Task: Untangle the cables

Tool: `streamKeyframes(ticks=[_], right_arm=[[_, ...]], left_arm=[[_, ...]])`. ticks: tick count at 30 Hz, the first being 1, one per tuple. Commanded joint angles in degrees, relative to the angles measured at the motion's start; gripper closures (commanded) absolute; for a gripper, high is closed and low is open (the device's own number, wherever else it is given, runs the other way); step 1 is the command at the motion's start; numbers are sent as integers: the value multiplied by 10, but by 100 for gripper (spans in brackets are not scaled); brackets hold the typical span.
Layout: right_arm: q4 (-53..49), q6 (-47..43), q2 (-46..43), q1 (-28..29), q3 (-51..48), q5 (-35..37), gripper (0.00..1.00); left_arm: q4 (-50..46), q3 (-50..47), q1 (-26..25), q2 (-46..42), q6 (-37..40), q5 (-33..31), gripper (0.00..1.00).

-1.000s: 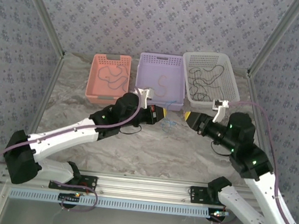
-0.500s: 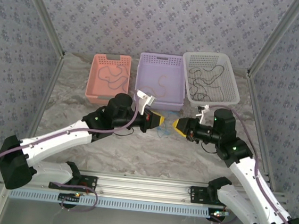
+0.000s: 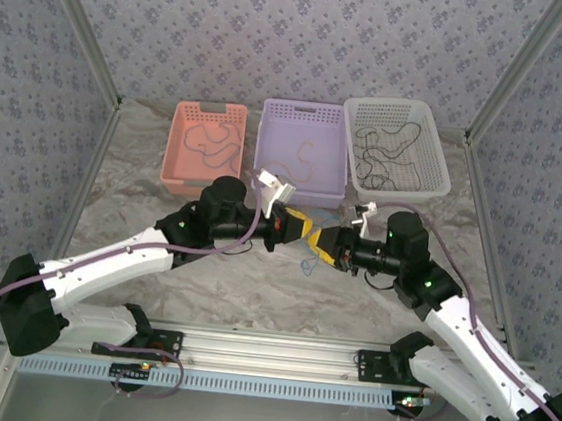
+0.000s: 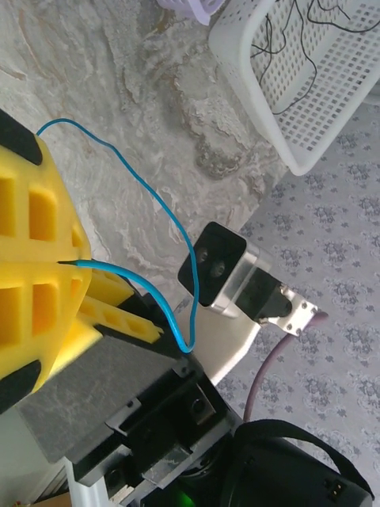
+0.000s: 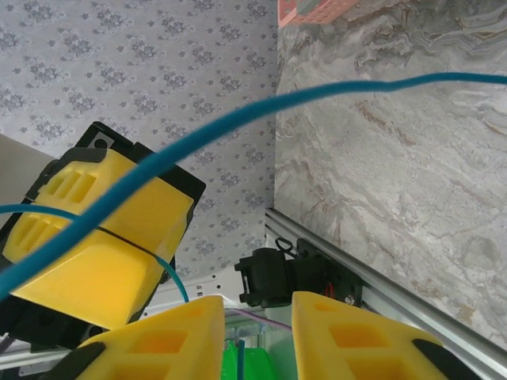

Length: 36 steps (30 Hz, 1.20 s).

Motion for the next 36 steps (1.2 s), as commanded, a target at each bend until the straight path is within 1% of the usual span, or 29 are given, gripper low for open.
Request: streamKeyframes(ticks=[1, 6, 9, 12, 15, 18, 21, 23, 24, 26, 28, 29, 31, 32, 34, 36], right_arm=[[16, 11, -8, 6, -8, 16, 75], [25, 18, -20, 5, -17, 23, 81], [26, 22, -20, 5, -15, 25, 88], [26, 25, -24, 5, -17, 31, 99], [13, 23, -35, 3, -16, 46, 100], [-10, 27, -61, -2, -21, 85, 100], [-31, 54, -105, -15, -39, 160, 100], [-36, 95, -146, -11, -61, 248, 100], [-30, 116, -163, -2, -73, 292, 100], [-11, 159, -195, 32, -96, 409, 100], [28, 176, -212, 70, -110, 512, 100], [38, 177, -210, 88, -107, 553, 100], [51, 159, -189, 103, -83, 590, 100], [54, 146, -175, 107, -67, 596, 100], [55, 119, -146, 114, -33, 608, 100], [39, 99, -129, 121, -8, 628, 100]], left_arm=[[27, -1, 1, 1, 7, 13, 100], [29, 0, 0, 1, 4, 14, 100], [30, -1, 1, 5, 3, 12, 100], [29, -1, 0, 8, 0, 6, 100], [27, -3, 1, 8, -6, -16, 100], [27, -13, 1, -2, -26, -67, 100], [58, -46, 0, -29, -71, -148, 100], [114, -88, -1, -47, -126, -208, 100], [151, -109, -4, -50, -152, -228, 100], [216, -141, -22, -43, -210, -282, 100], [247, -151, -48, -29, -252, -341, 100], [245, -148, -60, -19, -278, -370, 100], [232, -131, -73, 5, -325, -391, 100], [209, -119, -77, 17, -358, -400, 100], [171, -97, -77, 35, -411, -400, 100], [147, -80, -77, 52, -434, -390, 100]])
